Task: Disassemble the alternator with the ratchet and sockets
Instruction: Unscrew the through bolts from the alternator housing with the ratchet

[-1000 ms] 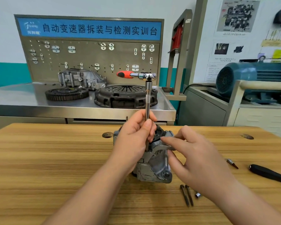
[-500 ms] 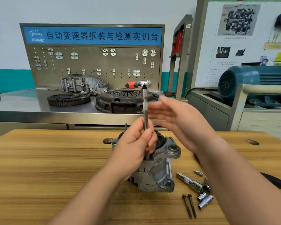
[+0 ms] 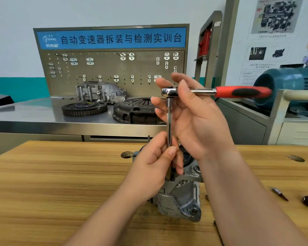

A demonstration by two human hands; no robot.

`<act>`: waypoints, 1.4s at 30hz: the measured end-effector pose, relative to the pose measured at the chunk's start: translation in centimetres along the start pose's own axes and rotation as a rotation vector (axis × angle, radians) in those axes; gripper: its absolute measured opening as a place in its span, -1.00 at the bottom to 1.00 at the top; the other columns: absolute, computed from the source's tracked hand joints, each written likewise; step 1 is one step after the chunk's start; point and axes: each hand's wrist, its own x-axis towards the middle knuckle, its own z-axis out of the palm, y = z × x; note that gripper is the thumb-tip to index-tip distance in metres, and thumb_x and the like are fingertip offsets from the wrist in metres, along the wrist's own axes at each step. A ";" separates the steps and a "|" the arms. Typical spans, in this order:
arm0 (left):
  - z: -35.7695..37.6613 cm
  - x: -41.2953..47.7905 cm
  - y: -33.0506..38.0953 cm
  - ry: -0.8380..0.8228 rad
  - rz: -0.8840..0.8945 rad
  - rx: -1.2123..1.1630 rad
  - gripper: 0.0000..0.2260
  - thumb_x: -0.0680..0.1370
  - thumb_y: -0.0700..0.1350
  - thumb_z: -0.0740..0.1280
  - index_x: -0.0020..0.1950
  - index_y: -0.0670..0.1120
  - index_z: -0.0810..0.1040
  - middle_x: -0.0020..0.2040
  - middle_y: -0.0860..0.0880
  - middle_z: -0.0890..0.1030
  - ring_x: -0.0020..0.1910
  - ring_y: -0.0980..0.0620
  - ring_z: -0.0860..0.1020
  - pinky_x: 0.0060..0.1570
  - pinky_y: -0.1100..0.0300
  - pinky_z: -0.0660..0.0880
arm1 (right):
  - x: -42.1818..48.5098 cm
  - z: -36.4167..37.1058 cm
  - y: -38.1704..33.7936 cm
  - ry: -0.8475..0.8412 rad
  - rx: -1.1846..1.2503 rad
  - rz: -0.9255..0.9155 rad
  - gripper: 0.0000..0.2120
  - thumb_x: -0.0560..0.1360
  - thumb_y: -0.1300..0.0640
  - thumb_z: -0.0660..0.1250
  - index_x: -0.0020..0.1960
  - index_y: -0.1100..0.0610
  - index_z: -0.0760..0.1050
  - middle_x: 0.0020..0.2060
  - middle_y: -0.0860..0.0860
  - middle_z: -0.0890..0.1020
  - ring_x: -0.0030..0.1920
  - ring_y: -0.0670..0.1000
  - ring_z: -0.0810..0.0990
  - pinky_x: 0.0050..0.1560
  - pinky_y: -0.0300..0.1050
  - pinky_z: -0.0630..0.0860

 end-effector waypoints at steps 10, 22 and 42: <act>-0.5 -0.6 -0.1 0.017 0.098 0.476 -0.72 0.58 0.08 0.10 -0.04 -0.03 0.54 -0.21 0.14 0.59 -0.20 0.12 0.55 -0.20 0.07 0.49 | -2.0 0.4 -0.4 0.048 -0.213 -0.157 -0.72 0.60 0.06 0.06 0.06 0.14 0.50 0.12 0.07 0.65 -0.12 0.12 0.69 -0.19 -0.11 0.57; 0.1 -1.0 -0.6 0.071 0.193 0.718 -0.83 0.57 0.08 0.06 -0.17 0.11 0.34 -0.38 0.34 0.46 -0.41 0.29 0.40 -0.41 0.29 0.25 | -0.3 0.2 0.2 0.113 0.166 0.084 -0.58 0.66 -0.04 -0.06 -0.15 0.15 0.44 -0.36 0.03 0.62 -0.65 -0.11 0.34 -0.61 -0.37 0.12; -0.5 -1.1 -0.8 0.072 0.095 0.665 -0.79 0.57 0.02 0.13 -0.13 -0.09 0.40 -0.43 0.15 0.38 -0.44 0.15 0.35 -0.42 0.08 0.35 | -1.2 1.0 1.0 0.290 0.057 -0.083 -0.91 0.61 0.13 0.18 0.02 -0.01 0.45 0.01 0.01 0.64 -0.17 0.01 0.63 -0.24 -0.19 0.48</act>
